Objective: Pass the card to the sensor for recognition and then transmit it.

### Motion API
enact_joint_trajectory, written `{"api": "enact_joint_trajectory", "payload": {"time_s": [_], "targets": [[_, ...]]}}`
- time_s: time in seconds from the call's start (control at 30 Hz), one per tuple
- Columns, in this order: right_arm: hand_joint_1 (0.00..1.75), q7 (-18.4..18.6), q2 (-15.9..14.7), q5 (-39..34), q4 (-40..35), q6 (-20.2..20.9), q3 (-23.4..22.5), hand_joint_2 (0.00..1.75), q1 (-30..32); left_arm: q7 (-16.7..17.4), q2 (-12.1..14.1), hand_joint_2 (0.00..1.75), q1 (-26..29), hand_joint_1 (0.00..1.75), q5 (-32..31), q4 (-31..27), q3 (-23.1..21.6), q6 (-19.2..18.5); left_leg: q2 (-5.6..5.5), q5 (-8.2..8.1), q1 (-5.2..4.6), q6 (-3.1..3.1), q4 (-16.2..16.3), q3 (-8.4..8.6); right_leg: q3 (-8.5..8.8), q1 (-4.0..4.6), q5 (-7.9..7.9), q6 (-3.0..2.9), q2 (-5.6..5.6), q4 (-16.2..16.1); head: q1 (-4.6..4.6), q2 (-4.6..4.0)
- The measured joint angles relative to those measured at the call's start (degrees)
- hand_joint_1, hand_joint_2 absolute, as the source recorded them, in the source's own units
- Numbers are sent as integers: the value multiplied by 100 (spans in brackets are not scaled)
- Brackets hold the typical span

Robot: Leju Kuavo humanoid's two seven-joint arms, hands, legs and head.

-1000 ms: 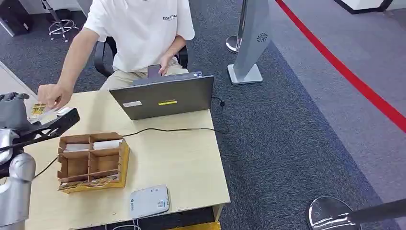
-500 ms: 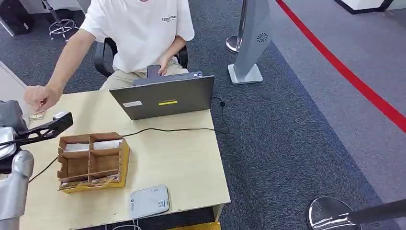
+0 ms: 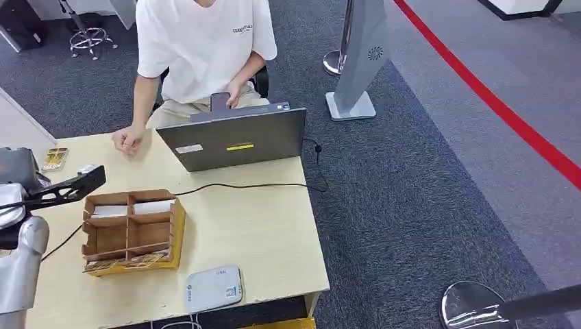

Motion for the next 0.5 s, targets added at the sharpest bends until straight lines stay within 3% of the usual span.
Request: {"api": "enact_joint_trajectory", "payload": {"time_s": [0.33, 0.5], "targets": [[0, 0, 0, -149, 0, -44, 125, 175, -3, -319, -94, 175, 39, 175, 0, -118, -164, 389, -2, 0, -1, 0, 1, 1, 1, -1, 0, 0, -1, 0, 0, 0], [0, 4, 0, -251, -2, -116, 221, 175, -3, -527, -262, 175, 161, 175, 0, -540, -529, 677, -5, 0, -1, 0, 2, -1, 2, -1, 0, 0, -4, -1, 0, 0]]}}
